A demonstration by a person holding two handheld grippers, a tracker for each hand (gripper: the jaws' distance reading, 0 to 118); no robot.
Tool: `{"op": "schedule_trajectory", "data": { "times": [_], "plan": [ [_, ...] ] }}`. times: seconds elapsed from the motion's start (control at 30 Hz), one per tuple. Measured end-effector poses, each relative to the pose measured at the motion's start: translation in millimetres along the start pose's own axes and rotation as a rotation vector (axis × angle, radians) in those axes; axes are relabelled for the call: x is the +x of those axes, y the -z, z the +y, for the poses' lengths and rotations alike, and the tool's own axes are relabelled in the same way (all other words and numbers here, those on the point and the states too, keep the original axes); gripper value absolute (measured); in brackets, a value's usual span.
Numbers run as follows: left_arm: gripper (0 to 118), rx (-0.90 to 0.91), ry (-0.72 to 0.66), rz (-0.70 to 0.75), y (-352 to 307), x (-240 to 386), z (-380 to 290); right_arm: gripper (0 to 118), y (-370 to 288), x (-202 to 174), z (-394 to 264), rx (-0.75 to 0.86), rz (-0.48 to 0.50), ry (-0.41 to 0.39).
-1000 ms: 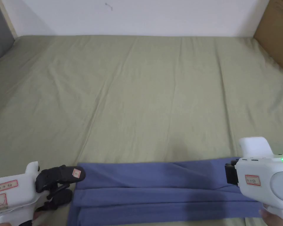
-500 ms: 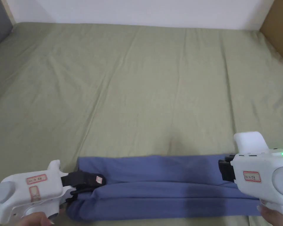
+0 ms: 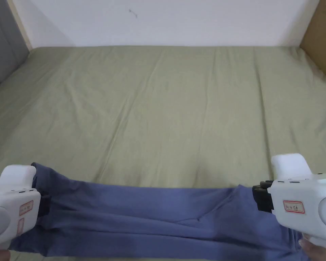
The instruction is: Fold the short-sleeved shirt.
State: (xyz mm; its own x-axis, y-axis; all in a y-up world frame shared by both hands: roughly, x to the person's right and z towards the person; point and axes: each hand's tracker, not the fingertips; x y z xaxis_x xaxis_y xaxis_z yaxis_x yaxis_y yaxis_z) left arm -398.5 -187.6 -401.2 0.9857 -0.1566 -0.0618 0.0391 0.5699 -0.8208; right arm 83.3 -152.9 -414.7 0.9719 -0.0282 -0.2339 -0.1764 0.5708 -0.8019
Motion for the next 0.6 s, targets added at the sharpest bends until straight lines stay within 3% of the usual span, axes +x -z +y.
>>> {"op": "schedule_trajectory", "data": {
  "times": [0.2, 0.3, 0.4, 0.43, 0.53, 0.57, 0.6],
  "plan": [
    [2, -0.017, -0.199, -0.445, -25.7, 56.1, 26.5, 1, -5.6, 11.2, -9.8, 0.014, 0.019, 0.039],
    [3, -0.093, -0.168, -0.605, -17.2, 115.9, 43.3, 1, -9.9, 16.1, -14.9, 0.016, 0.019, 0.052],
    [13, -0.151, -0.060, -0.649, -3.1, 177.7, 49.3, 1, -16.5, 22.9, -20.6, 0.022, 0.016, 0.066],
    [22, -0.174, -0.030, -0.653, 1.9, 195.9, 50.0, 1, -18.0, 25.6, -22.4, 0.023, 0.013, 0.070],
    [98, -0.257, -0.012, -0.733, 12.3, 237.3, 44.4, 1, -19.5, 32.7, -27.4, 0.021, -0.002, 0.081],
    [114, -0.281, -0.022, -0.760, 14.6, 244.1, 43.1, 1, -19.7, 35.0, -28.9, 0.019, -0.004, 0.086],
    [116, -0.284, -0.045, -0.770, 12.4, 246.9, 41.9, 1, -19.7, 37.1, -30.0, 0.018, -0.004, 0.091]
  ]
}}
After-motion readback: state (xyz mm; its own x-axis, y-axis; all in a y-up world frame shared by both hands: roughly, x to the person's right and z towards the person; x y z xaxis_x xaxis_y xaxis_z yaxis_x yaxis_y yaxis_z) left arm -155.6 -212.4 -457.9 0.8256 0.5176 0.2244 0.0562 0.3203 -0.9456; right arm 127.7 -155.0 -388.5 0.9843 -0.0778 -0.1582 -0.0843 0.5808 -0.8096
